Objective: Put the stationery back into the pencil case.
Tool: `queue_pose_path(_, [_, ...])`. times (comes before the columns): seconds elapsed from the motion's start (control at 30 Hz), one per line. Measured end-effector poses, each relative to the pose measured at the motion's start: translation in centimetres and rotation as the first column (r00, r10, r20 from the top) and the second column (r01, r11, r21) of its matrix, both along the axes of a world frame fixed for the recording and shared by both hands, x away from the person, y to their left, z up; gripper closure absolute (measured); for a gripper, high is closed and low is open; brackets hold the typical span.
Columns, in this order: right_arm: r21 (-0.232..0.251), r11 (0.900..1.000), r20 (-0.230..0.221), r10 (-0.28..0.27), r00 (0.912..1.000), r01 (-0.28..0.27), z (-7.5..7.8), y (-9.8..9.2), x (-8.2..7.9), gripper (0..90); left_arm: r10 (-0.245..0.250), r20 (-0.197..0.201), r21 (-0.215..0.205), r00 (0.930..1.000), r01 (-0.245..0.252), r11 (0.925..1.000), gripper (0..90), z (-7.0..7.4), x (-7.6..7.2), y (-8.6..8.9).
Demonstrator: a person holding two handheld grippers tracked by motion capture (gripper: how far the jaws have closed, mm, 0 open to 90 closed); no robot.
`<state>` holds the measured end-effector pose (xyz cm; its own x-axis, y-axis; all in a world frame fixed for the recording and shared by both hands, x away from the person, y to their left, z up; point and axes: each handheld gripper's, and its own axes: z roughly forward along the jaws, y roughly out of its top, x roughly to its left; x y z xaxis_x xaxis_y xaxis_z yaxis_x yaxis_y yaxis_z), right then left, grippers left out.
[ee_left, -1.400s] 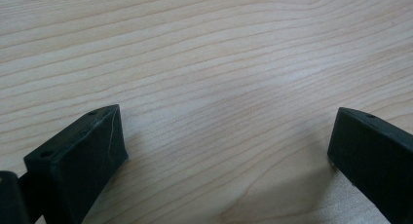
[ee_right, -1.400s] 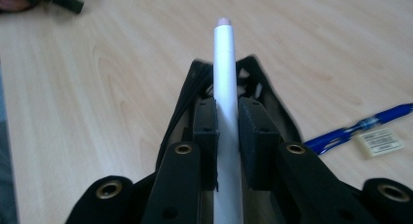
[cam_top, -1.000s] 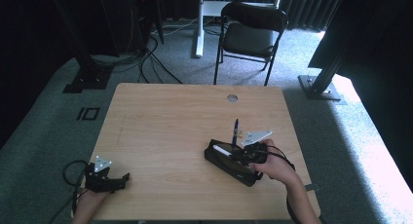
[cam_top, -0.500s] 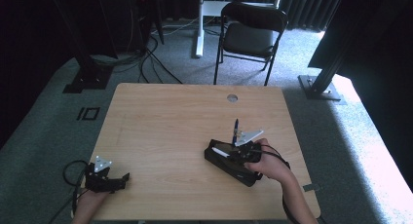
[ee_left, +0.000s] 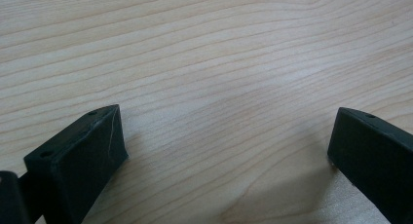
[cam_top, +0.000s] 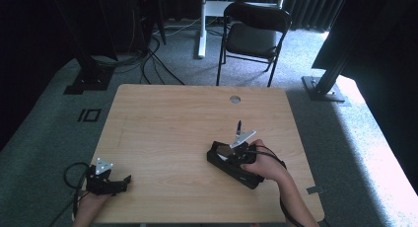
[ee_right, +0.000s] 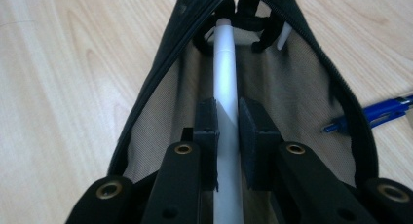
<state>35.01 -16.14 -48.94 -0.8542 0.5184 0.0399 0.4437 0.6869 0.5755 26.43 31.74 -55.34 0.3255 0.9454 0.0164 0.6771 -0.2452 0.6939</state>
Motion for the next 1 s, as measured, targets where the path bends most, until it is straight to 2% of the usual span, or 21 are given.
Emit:
queue_pose_path(0.3, [-0.038, 0.999, -0.019, 0.007, 0.9998, -0.008, -0.6, 0.6, 0.1, 78.7, 0.0, 0.0, 0.0, 1.0, 0.0, 1.0, 0.5, 0.0, 0.0, 0.0])
queue_pose_path(0.63, [-0.049, 0.999, -0.04, 0.017, 0.999, -0.019, -1.1, 0.7, 0.1, 78.3, 0.0, 0.0, 0.0, 1.0, 0.0, 1.0, 0.5, 0.0, 0.0, 0.0])
queue_pose_path(0.73, [-0.045, 0.999, -0.045, 0.019, 0.9988, -0.021, -1.2, 0.7, 0.1, 76.2, 0.0, 0.0, -0.001, 1.0, 0.0, 1.0, 0.5, 0.0, 0.0, 0.0])
queue_pose_path(0.77, [-0.036, 0.999, -0.059, 0.019, 0.9981, -0.021, -1.1, 0.7, 0.1, 74.8, 0.0, 0.0, 0.0, 1.0, 0.0, 1.0, 0.5, 0.0, 0.0, 0.0])
queue_pose_path(1.0, [0.006, 1.0, -0.042, 0.017, 0.999, -0.017, 0.0, 0.1, -0.3, 72.7, 0.0, 0.0, 0.0, 1.0, 0.0, 1.0, 0.6, 0.0, 0.0, 0.0])
